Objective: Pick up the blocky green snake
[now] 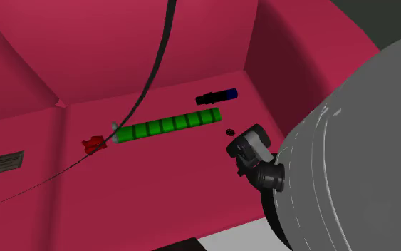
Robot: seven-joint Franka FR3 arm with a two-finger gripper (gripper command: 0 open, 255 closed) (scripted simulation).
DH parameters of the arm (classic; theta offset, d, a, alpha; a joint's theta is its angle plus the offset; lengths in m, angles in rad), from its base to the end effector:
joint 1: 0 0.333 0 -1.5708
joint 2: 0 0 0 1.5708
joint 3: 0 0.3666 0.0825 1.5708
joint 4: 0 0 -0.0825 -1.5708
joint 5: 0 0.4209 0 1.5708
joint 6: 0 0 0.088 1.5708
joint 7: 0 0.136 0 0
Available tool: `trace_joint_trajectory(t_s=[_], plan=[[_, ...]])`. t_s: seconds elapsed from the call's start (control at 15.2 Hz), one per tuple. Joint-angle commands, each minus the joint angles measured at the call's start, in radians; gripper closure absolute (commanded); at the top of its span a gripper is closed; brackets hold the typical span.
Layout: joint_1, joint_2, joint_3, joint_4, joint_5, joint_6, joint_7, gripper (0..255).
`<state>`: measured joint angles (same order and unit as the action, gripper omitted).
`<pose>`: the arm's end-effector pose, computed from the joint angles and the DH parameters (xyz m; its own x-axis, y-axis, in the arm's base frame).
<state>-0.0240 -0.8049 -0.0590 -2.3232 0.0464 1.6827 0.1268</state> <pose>0.3172 -0.0275 0.6311 0.9680 -0.2012 0.1498 -0.1861 -0.9765 -0.1086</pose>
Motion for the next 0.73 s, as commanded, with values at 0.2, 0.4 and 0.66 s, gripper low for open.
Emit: trace_joint_trajectory(t_s=[0.2,0.4,0.66], plan=[[0.009,0.008,0.067,-0.053,0.029,0.052,0.082,0],[0.020,0.031,0.134,-0.094,0.059,0.106,0.164,0],[0.035,0.083,0.225,-0.129,0.097,0.183,0.273,0]])
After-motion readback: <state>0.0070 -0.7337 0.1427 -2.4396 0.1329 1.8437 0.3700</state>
